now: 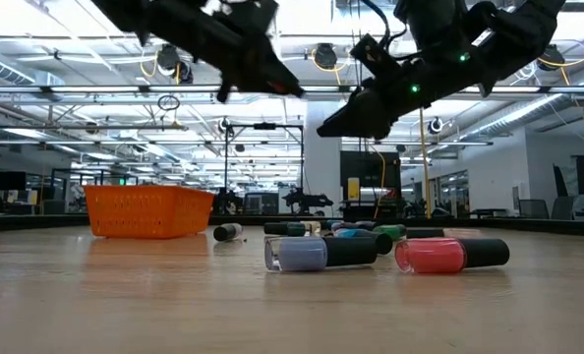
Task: Pick & Place Nail Polish
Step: Put the red nail polish into the orange basket, then put the right brown nail polish into the orange basket
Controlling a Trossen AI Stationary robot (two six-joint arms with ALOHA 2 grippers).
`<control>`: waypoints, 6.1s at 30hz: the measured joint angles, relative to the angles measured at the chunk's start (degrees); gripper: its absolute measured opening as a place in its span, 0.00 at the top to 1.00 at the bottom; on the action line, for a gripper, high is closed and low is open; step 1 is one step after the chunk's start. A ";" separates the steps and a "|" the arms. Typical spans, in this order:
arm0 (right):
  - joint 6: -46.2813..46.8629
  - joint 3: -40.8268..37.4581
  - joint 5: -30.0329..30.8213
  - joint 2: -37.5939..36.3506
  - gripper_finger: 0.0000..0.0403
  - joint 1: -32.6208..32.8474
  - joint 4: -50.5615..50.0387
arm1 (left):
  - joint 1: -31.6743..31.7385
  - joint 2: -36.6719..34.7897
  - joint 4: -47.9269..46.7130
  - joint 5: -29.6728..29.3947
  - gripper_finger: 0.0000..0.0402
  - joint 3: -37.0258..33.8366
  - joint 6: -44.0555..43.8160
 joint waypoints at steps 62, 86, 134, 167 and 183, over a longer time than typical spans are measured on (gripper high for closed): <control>10.62 -11.52 -0.03 -22.34 0.48 -7.67 -3.31 | -21.85 -26.82 64.80 35.60 0.87 -36.74 -6.80; 10.86 -11.52 -0.03 -22.33 0.48 -7.67 -3.32 | -18.16 -26.82 15.53 -13.43 0.87 -36.67 -28.66; 10.66 -11.45 -0.05 -20.05 0.48 -7.67 -3.49 | -14.97 -26.82 16.94 -20.84 0.83 -36.67 -9.34; 11.44 -11.47 -3.38 -20.08 0.48 -7.67 0.06 | -11.74 -26.82 -2.54 -19.07 0.80 -36.67 -17.72; 23.17 -11.50 -17.85 -20.10 0.48 4.14 -29.16 | -11.58 -27.87 28.78 -11.61 0.80 -36.67 18.61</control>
